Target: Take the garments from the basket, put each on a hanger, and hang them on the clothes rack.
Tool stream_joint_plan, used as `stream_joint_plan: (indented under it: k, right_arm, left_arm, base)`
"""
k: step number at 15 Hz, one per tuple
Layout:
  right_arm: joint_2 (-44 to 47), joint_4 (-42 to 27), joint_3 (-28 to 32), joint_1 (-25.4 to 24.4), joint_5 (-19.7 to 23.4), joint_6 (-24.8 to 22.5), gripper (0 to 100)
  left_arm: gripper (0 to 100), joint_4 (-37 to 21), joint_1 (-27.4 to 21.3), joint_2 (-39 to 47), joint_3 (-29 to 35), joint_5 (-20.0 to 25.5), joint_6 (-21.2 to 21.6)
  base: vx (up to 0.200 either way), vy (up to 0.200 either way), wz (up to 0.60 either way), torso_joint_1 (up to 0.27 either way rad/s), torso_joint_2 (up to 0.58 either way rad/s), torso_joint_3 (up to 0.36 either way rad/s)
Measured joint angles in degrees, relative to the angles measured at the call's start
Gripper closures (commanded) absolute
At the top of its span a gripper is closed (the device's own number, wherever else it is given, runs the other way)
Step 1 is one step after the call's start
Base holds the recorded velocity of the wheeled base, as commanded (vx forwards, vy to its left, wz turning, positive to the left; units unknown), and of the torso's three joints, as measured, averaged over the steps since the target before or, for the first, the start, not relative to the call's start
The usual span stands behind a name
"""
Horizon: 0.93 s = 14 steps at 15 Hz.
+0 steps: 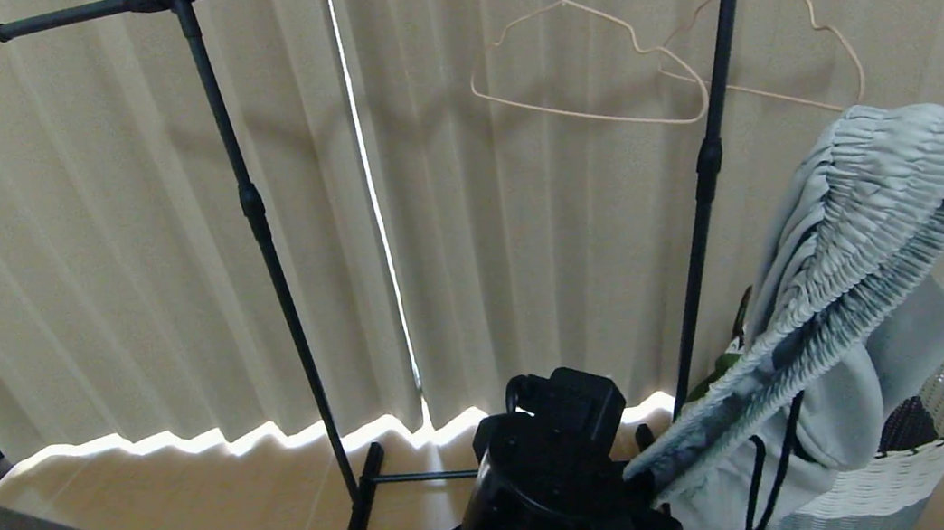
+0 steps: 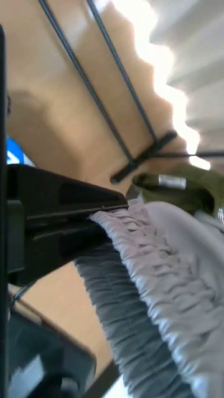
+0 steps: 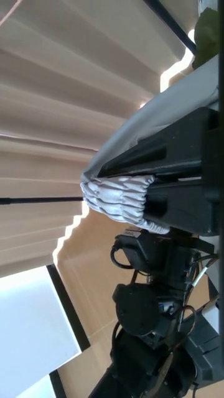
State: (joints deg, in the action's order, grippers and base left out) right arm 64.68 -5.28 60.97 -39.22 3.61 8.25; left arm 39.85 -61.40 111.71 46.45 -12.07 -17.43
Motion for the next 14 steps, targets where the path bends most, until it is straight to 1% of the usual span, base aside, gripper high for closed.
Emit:
stream_joint_plan:
  k: [2, 3, 6, 8, 9, 11, 12, 14]
  right_arm:
    - [0.11, -0.05, -1.24, 0.13, -0.11, -0.02, 100]
    - [0.17, -0.05, -1.93, 0.17, -0.16, -0.07, 100]
    - [0.69, 0.04, -2.62, 0.28, -0.38, -0.16, 100]
    - [1.68, 0.24, -2.34, 0.39, -0.44, -0.21, 100]
    - [2.24, 0.5, -2.04, 0.39, -0.44, -0.23, 100]
    - [4.24, 4.6, -1.32, 0.39, -0.39, -0.32, 100]
    - [5.44, 6.21, -0.88, 0.39, -0.39, -0.34, 100]
    - [7.73, 8.34, 0.41, 0.44, -0.39, -0.35, 100]
  left_arm:
    - [100, 2.68, 0.02, -0.28, -2.66, -7.34, 1.65]
    - [100, 4.66, 0.0, -0.77, -4.56, -9.22, 2.52]
    - [100, 7.47, 0.0, -4.9, -8.74, -9.79, 4.5]
    - [100, 6.02, 0.07, -11.89, -9.92, -9.79, 5.23]
    - [100, 3.52, 0.11, -15.27, -9.94, -9.76, 5.45]
    - [100, -7.62, 0.82, -23.21, -7.25, -9.61, 5.83]
    - [100, -12.65, 2.12, -26.71, -4.45, -9.25, 5.91]
    - [100, -18.92, 5.18, -31.91, 1.23, -8.16, 6.02]
  base:
    - [0.0, 0.0, 0.0, 0.0, 0.0, 0.0]
    - [0.0, 0.0, 0.0, 0.0, 0.0, 0.0]
    - [0.0, 0.0, 0.0, 0.0, 0.0, 0.0]
    - [0.0, 0.0, 0.0, 0.0, 0.0, 0.0]
    - [0.0, 0.0, 0.0, 0.0, 0.0, 0.0]
    - [0.0, 0.0, 0.0, 0.0, 0.0, 0.0]
    - [0.0, 0.0, 0.0, 0.0, 0.0, 0.0]
    - [0.0, 0.0, 0.0, 0.0, 0.0, 0.0]
